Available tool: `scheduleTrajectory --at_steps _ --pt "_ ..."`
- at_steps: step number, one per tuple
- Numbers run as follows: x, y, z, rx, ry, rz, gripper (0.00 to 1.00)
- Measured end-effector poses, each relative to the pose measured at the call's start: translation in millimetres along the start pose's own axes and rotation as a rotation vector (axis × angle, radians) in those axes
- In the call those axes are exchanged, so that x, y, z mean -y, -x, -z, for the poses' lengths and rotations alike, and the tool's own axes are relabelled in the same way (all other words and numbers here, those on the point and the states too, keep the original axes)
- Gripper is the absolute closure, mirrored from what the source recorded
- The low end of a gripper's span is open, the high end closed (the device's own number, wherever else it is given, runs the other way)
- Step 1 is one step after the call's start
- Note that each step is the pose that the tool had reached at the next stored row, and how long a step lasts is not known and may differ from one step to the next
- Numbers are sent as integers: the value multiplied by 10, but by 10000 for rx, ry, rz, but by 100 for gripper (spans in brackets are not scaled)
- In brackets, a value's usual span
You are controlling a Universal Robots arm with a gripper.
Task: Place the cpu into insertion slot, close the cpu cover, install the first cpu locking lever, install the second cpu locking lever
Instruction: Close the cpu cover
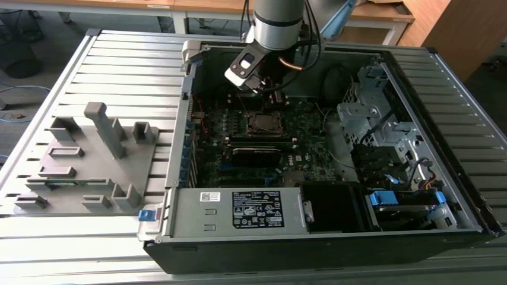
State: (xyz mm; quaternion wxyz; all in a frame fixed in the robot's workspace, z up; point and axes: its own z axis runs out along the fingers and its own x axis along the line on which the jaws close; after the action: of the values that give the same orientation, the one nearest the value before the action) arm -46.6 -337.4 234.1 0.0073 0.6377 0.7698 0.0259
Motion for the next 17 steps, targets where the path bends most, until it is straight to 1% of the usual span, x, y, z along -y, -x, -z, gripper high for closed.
scheduleTrajectory --at_steps 1,5,14,17 --pt "0 0 0 -5 -2 127 89" --pt "0 0 0 -11 -5 230 89" --pt "0 0 0 -12 -5 241 89" --pt "0 0 0 -15 -7 310 89"
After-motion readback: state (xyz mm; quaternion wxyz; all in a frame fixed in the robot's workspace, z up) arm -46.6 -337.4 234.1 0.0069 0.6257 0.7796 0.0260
